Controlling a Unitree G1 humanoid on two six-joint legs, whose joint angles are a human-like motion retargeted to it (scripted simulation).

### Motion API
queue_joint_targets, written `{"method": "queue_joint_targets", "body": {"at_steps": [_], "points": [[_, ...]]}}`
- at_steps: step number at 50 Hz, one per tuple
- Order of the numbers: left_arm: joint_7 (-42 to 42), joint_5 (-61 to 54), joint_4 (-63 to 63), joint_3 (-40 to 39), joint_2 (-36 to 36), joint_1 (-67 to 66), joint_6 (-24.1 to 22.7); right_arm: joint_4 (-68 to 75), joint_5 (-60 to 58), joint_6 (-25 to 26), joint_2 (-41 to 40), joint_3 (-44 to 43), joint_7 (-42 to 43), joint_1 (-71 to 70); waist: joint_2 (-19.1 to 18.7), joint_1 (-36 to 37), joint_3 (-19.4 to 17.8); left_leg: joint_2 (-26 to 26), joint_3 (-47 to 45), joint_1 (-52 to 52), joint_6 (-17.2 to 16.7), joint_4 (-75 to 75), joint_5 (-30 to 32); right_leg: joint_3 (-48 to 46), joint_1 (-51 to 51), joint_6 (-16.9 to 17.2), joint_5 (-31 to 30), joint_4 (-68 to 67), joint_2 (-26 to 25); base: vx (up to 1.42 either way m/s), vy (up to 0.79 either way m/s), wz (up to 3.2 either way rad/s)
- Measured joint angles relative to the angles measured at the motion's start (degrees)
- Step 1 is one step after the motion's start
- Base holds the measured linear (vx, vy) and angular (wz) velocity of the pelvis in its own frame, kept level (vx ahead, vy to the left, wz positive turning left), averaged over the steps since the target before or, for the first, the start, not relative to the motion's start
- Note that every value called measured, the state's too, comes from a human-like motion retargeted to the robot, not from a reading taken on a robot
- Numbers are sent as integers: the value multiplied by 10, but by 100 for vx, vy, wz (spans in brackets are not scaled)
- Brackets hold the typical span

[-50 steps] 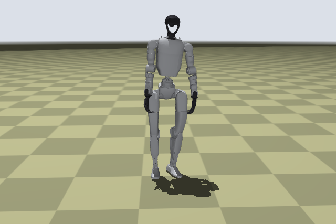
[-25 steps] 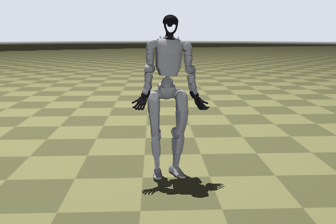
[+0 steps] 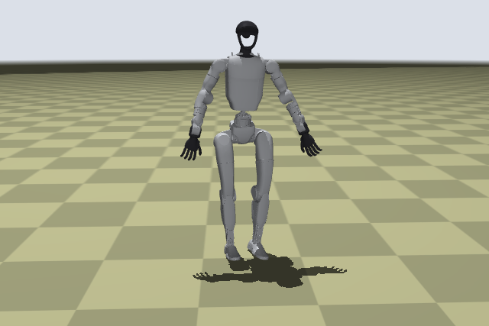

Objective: Kungfu

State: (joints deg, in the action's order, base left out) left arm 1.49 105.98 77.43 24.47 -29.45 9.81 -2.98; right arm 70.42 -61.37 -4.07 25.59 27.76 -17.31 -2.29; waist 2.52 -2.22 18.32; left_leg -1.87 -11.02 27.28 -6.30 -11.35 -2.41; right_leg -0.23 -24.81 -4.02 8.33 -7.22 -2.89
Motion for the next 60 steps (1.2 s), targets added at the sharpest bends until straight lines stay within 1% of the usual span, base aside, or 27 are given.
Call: {"method": "queue_joint_targets", "body": {"at_steps": [3, 6, 8, 12, 15, 19, 22, 27, 32, 37, 39, 41, 42, 43, 45, 47, 48, 49, 50, 52, 53, 55, 56, 57, 58, 59, 60], "points": [[-28, -40, 17, -47, 24, -17, -10, 3, -59, -2, -15, -6, 53, 9, -1, -1, 15, 10, -23, -3, 9, 13, 11, -11, -12, 10, 6, -8, 5, 15, 5, -14], [-90, -154, 37, -89, 43, -29, -22, 29, 8, 17, -50, -48, 37, 29, 8, 3, 33, 10, -29, 13, 24, 10, 11, -23, -37, 29, 18, -41, 15, 15, -1, -13], [-113, -226, 46, -97, 46, -30, -44, 45, 81, 22, -68, -64, 19, 36, 17, 5, 30, 6, -33, 13, 35, 7, 8, -31, -50, 62, 14, -71, 23, 3, 1, -2], [-133, -245, 46, -107, 40, -31, -65, 60, 114, 22, -85, -81, 6, 39, 13, 0, 31, 20, -39, 22, 39, 2, 6, -79, -119, 185, -78, -199, 34, 2, -11, -3], [-133, -219, 41, -112, 30, -34, -75, 56, 81, 5, -82, -68, 2, 25, -3, 4, 47, 75, -27, 77, 17, -28, 7, -139, -260, 190, -99, -364, -23, -15, -54, -55], [-125, -217, 42, -123, 28, -53, -81, 55, 75, -5, -75, -62, 12, 19, -46, 10, 59, 99, -24, 102, 29, -32, 4, -219, -439, 190, -4, -696, -23, -5, 4, -73], [-127, -228, 52, -132, 33, -72, -79, 62, 100, 3, -82, -83, 20, 25, -88, 19, 61, 114, -35, 95, 55, -18, 3, -263, -522, 190, 74, -891, -3, 6, 39, -72], [-139, -240, 53, -130, 43, -78, -81, 65, 149, -13, -82, -100, 22, 35, -152, 12, 53, 157, -27, 116, 63, -47, -5, -328, -616, 190, 165, -1044, -2, 6, 6, -13], [-115, -250, 23, -139, 44, -91, -81, 61, 129, -23, -78, -116, 18, 40, -161, 4, 28, 184, -11, 144, 46, -151, -55, -315, -638, 190, 209, -1027, -5, 9, -7, 13], [-78, -351, -5, -192, 81, -163, -51, 14, 61, -1, -41, -150, 10, 29, -170, -2, 50, 169, -39, 155, 36, -152, -56, -261, -625, 190, 185, -921, -14, 16, 5, -29], [-63, -363, -22, -242, 116, -208, -37, -11, 60, 7, -22, -160, 25, 23, -167, -1, 47, 147, -71, 104, 12, -89, -10, -225, -563, 190, 155, -834, -39, 13, 0, -53], [-31, -343, -49, -340, 166, -254, -11, -35, 79, 5, -11, -172, 56, 23, -158, 14, 42, 123, -101, 45, -44, -20, 73, -174, -471, 190, 116, -711, -68, 7, 14, -63], [-11, -348, -68, -392, 192, -265, -3, -50, 98, -1, -4, -179, 75, 24, -153, 15, 43, 91, -111, 40, -71, 6, 128, -145, -441, 190, 94, -650, -55, -35, 62, 107], [5, -371, -91, -437, 216, -259, -7, -69, 126, -9, 8, -191, 95, 22, -145, -9, 50, 17, -114, 75, -83, 22, 193, -115, -446, 190, 69, -606, 12, -77, 86, 265], [2, -464, -153, -518, 213, -231, -11, -122, 210, -26, 7, -204, 143, 43, -120, -58, 36, -31, -192, 134, -87, -53, 243, -80, -370, 190, -39, -443, 105, -102, 98, 325], [-56, -632, -235, -579, 131, -159, -19, -204, 326, -55, -6, -208, 181, 58, -79, -92, -17, -25, -213, 163, -87, -139, 239, -11, -274, 184, -153, -280, 139, -55, 8, 244], [-99, -738, -277, -612, 67, -109, -16, -249, 391, -70, -17, -208, 191, 57, -63, -99, -51, 4, -192, 166, -87, -173, 208, 35, -230, 169, -226, -207, 140, -34, -96, 211], [-133, -861, -314, -631, 8, -37, -17, -295, 446, -84, -32, -221, 196, 50, -55, -98, -84, 57, -183, 151, -87, -159, 181, 54, -193, 166, -206, -160, 134, -42, -155, 195], [-164, -993, -349, -642, -49, 47, -19, -340, 497, -97, -48, -239, 197, 41, -50, -93, -117, 122, -179, 128, -87, -122, 156, 61, -159, 168, -140, -127, 125, -44, -166, 83], [-193, -1248, -393, -604, -110, 276, -46, -448, 584, -123, -96, -277, 167, 67, -69, -34, -164, 304, -226, 67, -71, -28, 183, -51, -123, 62, 67, -222, 57, -28, -121, -21], [-221, -1358, -418, -583, -98, 407, -68, -496, 629, -136, -113, -303, 144, 80, -73, -7, -178, 346, -245, 72, -23, -10, 185, -64, -125, 36, 114, -251, 48, -3, -63, -28], [-251, -1585, -490, -461, -16, 618, -129, -587, 734, -155, -147, -344, 93, 114, -2, 78, -176, 357, -329, 41, 42, 58, 212, -42, -155, 38, 151, -319, 76, 44, -44, -47], [-297, -1668, -520, -399, 2, 635, -144, -625, 785, -157, -150, -291, 72, 155, -5, 26, -59, 370, -308, 140, 50, 76, 249, -48, -249, 37, 182, -364, 61, 96, -29, 54], [-349, -1733, -548, -348, 35, 652, -146, -661, 832, -161, -150, -253, 54, 193, -20, -19, 32, 380, -280, 229, 58, 81, 283, -59, -323, 40, 208, -400, 55, 100, -2, 204], [-416, -1760, -570, -317, 96, 668, -123, -692, 871, -167, -143, -242, 41, 222, -60, -49, 75, 384, -235, 297, 63, 61, 308, -82, -357, 49, 221, -417, 68, 62, 27, 155], [-466, -1768, -583, -290, 144, 686, -99, -721, 912, -175, -131, -235, 30, 237, -102, -57, 59, 418, -213, 318, 62, 27, 315, -104, -346, 50, 226, -422, 53, 26, 58, 42], [-508, -1765, -591, -264, 186, 704, -74, -748, 954, -185, -115, -231, 20, 245, -143, -54, 13, 467, -203, 315, 57, -13, 313, -126, -313, 49, 226, -420, 23, -8, 65, -83]]}}
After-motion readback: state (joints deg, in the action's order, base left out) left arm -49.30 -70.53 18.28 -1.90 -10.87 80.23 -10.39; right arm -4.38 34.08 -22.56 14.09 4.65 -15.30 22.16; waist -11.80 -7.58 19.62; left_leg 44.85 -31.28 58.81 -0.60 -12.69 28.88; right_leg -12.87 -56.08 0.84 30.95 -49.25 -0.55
